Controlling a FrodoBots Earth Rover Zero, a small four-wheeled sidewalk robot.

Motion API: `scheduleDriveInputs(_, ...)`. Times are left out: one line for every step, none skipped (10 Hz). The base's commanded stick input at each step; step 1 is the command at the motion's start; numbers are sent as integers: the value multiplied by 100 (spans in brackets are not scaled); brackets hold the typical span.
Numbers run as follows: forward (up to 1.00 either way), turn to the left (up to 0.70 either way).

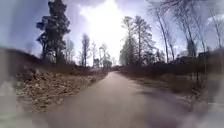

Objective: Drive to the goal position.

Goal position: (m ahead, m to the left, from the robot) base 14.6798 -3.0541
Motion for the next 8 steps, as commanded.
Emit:
scheduleDriveInputs(100,0)
scheduleDriveInputs(100,0)
scheduleDriveInputs(100,0)
scheduleDriveInputs(100,0)
scheduleDriveInputs(100,0)
scheduleDriveInputs(100,0)
scheduleDriveInputs(100,0)
scheduleDriveInputs(100,0)
